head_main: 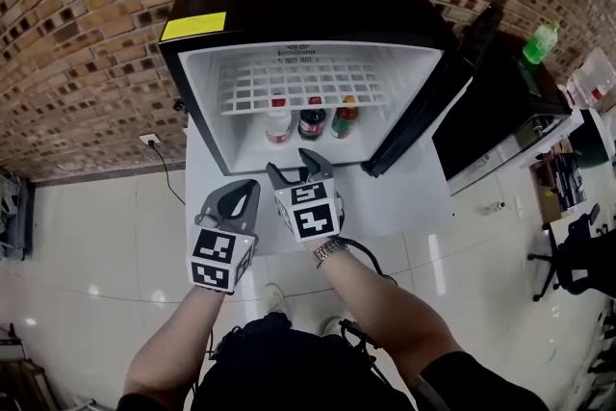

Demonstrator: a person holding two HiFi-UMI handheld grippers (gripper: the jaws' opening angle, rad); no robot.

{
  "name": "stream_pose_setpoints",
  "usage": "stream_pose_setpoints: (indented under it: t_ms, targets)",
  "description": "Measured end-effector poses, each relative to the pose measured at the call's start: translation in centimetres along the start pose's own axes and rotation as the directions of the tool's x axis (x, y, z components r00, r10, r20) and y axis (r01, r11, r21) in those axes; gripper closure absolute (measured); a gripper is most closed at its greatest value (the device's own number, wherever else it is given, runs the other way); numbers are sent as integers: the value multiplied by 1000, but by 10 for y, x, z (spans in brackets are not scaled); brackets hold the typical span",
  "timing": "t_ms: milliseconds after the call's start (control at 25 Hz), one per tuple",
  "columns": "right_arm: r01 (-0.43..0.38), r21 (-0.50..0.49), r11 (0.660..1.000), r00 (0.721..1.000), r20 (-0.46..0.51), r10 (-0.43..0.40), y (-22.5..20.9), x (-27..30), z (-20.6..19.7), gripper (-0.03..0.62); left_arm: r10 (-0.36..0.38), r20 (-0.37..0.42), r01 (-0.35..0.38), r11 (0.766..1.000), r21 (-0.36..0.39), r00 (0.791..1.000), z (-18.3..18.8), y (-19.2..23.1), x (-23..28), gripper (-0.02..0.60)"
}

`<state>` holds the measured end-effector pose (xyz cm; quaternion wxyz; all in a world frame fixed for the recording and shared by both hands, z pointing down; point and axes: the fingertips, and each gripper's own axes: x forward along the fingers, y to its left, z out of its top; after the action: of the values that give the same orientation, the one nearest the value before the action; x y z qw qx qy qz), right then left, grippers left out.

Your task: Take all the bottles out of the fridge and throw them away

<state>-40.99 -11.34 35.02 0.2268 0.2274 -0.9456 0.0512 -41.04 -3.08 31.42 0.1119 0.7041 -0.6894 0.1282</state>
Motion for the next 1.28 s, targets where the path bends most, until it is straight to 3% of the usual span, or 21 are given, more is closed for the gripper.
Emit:
stream_pose_setpoints:
  t_ms: [480, 1120, 1200, 1280]
  targets:
    - [103, 62, 993, 994, -45, -101, -25, 89, 7, 242, -66, -38, 66, 998, -2, 997, -15, 32, 26, 577]
    - [187, 30, 982, 977, -113, -182, -49, 139, -4, 242, -66, -87, 64, 998, -16, 994, -38, 55, 32, 577]
    - [191, 33, 981, 976, -114, -186, -51, 140, -3, 291, -60, -89, 59, 998, -16, 994, -39, 58, 32, 577]
    - [185, 42, 982, 977, -111, -179, -50, 138, -4, 296, -54, -91, 52, 998, -17, 994, -39, 60, 31, 577]
